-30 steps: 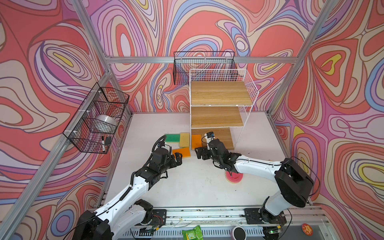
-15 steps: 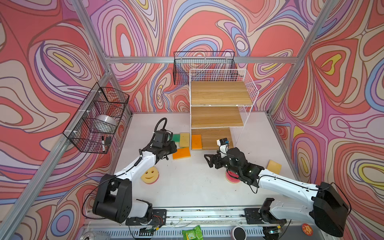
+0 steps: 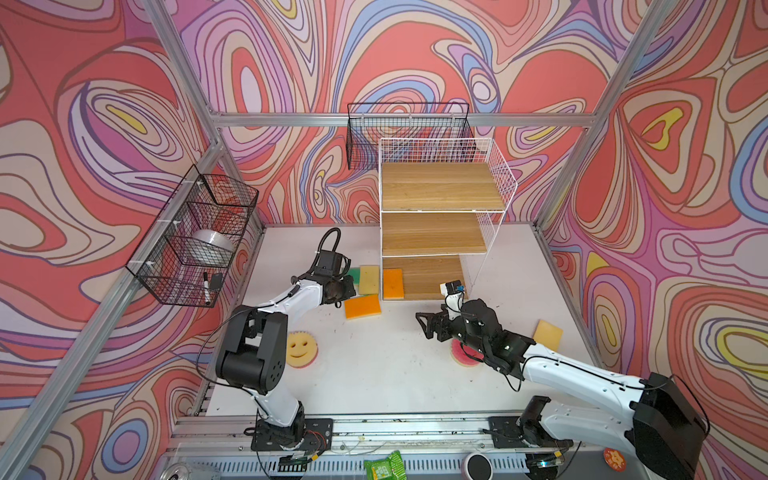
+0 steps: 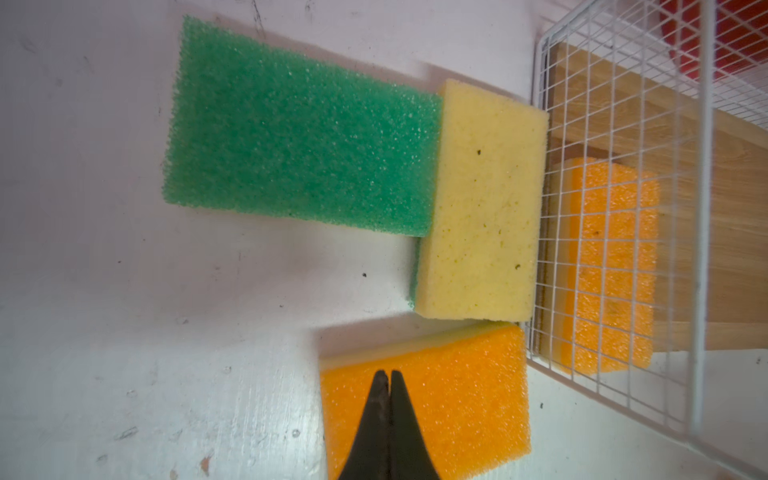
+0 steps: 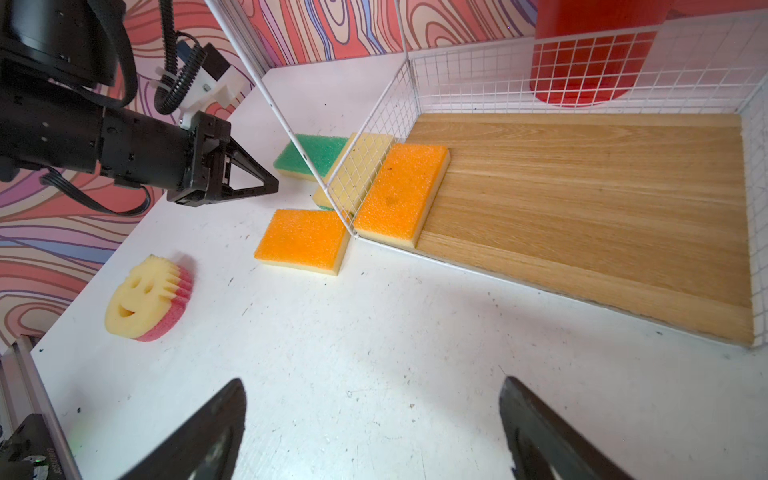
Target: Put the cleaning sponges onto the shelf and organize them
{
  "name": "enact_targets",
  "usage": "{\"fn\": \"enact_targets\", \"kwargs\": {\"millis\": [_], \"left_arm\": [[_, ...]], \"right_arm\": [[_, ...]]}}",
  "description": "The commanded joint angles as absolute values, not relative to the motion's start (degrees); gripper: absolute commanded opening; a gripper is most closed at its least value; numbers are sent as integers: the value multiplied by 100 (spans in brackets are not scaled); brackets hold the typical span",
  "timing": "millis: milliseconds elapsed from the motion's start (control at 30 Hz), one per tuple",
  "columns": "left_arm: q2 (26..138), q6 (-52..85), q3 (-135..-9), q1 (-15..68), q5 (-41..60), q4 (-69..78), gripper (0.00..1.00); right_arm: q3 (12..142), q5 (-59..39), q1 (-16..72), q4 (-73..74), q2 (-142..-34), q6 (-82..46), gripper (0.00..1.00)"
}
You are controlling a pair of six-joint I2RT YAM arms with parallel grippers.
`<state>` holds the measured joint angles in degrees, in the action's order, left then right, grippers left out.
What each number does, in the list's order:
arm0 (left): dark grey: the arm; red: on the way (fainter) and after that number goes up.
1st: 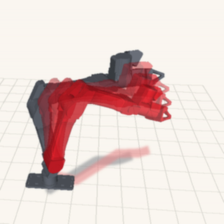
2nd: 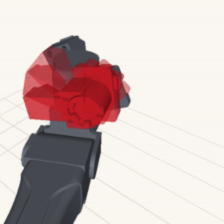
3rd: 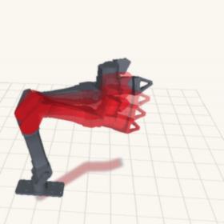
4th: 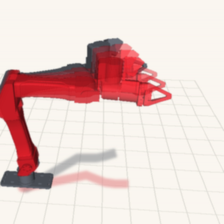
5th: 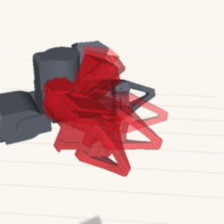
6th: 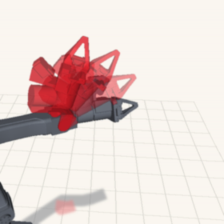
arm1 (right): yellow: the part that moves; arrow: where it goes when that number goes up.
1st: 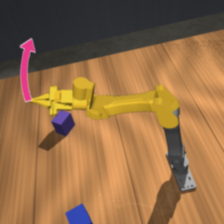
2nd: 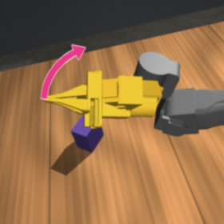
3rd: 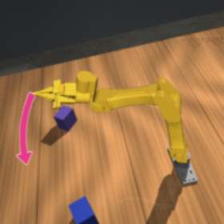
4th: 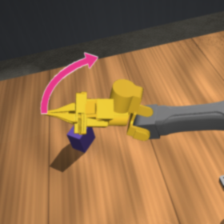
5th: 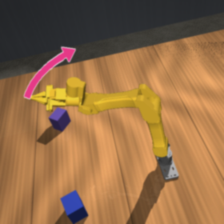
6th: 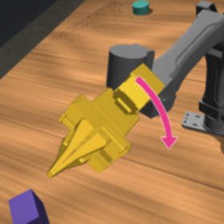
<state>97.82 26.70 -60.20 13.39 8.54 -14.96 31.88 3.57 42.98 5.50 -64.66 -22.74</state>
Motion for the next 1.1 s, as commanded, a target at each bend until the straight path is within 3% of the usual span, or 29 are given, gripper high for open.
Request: {"fn": "enact_targets", "kwargs": {"millis": [0,700,1067], "left_arm": [[10058,2465,-6229,1309,754,-1691,5],[10211,2490,-6075,1487,870,-1807,3],[9185,2866,-5128,1904,879,-1657,3]], "right_arm": [[3124,217,4223,676,-6532,-2249,98],[3026,4,4096,697,-6475,-2357,98],[2988,-21,4096,512,-6214,-2440,98]]}}
